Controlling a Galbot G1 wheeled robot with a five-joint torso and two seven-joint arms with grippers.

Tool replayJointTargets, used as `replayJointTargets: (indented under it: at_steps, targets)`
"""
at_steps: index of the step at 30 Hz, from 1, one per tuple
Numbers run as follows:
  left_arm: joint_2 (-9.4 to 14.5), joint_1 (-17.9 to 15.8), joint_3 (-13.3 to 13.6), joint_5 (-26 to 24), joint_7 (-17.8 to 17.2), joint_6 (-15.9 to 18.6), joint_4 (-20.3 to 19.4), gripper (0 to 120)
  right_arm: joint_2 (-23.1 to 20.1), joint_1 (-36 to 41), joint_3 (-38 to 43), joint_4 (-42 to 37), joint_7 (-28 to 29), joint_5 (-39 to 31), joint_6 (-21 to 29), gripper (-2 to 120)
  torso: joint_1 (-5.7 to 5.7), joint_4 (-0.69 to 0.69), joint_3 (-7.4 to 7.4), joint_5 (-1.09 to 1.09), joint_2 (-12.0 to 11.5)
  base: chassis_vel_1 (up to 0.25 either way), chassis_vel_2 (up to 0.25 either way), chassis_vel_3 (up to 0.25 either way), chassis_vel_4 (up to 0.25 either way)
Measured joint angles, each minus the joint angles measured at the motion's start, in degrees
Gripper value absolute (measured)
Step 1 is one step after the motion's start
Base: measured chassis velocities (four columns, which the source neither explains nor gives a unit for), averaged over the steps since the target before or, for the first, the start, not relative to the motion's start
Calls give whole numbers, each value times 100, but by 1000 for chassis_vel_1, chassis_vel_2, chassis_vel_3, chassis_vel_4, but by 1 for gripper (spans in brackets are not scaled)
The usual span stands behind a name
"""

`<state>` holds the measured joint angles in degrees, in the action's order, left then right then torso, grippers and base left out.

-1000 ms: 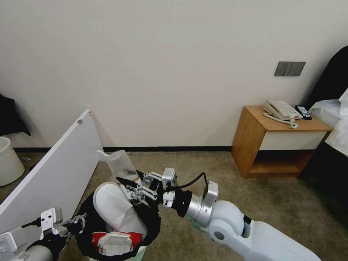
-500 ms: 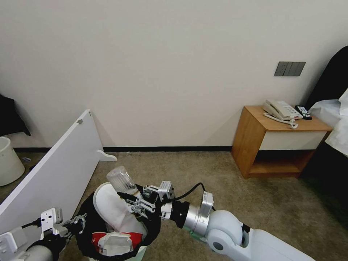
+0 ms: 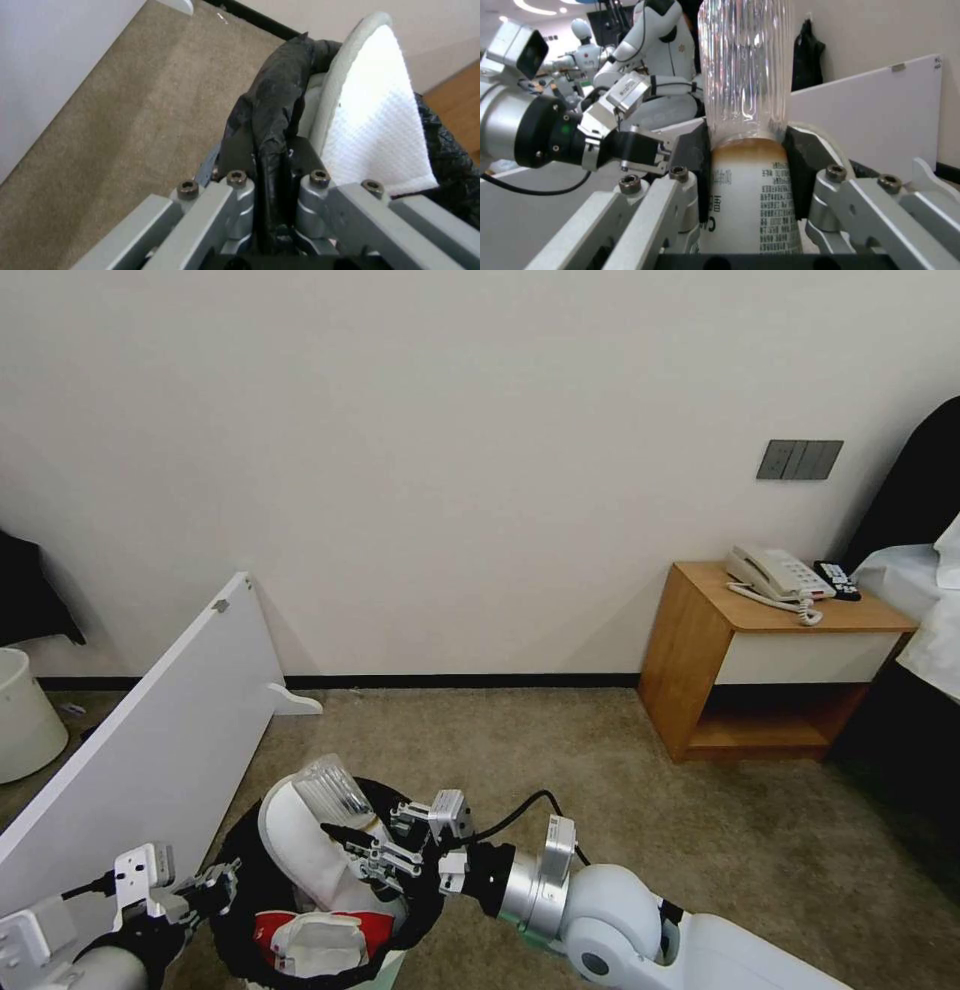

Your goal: Pick up the trash bin, then pick up the garbage from the floor and place it into the trash bin.

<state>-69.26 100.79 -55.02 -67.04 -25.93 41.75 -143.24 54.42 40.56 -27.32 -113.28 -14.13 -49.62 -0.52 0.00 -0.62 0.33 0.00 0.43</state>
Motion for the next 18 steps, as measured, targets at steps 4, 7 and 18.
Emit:
replayJointTargets:
  at_steps: [4, 7, 18]
  targets:
    - [5, -11, 4, -8, 0, 0, 0, 5, 33, -36, -63, 56, 13, 20, 26, 27, 0, 0, 0, 0, 0, 0, 0, 0, 0]
    - [5, -11, 19, -11, 0, 0, 0, 5, 76, -72, -116, 105, 27, 35, 42, 27, 0, 0, 0, 0, 0, 0, 0, 0, 0]
    - [5, -16, 30, -26, 0, 0, 0, 5, 229, -229, -235, 285, 45, 47, 56, 27, 0, 0, 0, 0, 0, 0, 0, 0, 0]
